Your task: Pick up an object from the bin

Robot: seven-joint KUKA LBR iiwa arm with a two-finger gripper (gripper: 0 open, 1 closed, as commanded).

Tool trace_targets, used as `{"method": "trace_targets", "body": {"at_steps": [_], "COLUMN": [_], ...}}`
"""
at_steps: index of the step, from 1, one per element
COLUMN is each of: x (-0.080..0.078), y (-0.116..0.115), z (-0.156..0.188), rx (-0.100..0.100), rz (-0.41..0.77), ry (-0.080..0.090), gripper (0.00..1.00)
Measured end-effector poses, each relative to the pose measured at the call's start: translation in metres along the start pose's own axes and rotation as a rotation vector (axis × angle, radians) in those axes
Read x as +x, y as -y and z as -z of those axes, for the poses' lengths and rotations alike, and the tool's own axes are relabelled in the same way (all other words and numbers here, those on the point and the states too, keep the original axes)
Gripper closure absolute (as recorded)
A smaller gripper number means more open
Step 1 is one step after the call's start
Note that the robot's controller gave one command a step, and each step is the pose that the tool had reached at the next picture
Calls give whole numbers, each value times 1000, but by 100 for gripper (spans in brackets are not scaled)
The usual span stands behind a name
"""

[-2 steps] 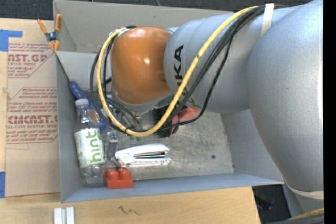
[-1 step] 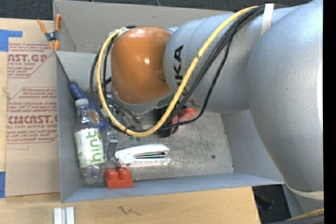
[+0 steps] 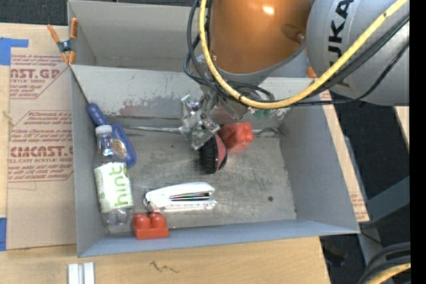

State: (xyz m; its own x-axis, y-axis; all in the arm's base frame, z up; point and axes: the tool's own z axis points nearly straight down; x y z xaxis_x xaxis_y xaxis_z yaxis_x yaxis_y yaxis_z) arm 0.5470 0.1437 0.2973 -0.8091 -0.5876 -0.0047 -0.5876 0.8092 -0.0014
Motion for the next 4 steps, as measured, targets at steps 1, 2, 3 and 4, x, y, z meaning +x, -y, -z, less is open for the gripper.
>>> {"method": "trace_targets", "body": {"at_steps": [1,2,3,4], "x": [0,-32,-21,-22], "y": [-1,-9,-26,-26], "z": [-1,-51,-112,-111], "rx": [-2,2,-1,-1], "rz": [2,-7,-415,-415], "ry": [-1,7,-6,-3], "gripper": [100,100,0,0]}}
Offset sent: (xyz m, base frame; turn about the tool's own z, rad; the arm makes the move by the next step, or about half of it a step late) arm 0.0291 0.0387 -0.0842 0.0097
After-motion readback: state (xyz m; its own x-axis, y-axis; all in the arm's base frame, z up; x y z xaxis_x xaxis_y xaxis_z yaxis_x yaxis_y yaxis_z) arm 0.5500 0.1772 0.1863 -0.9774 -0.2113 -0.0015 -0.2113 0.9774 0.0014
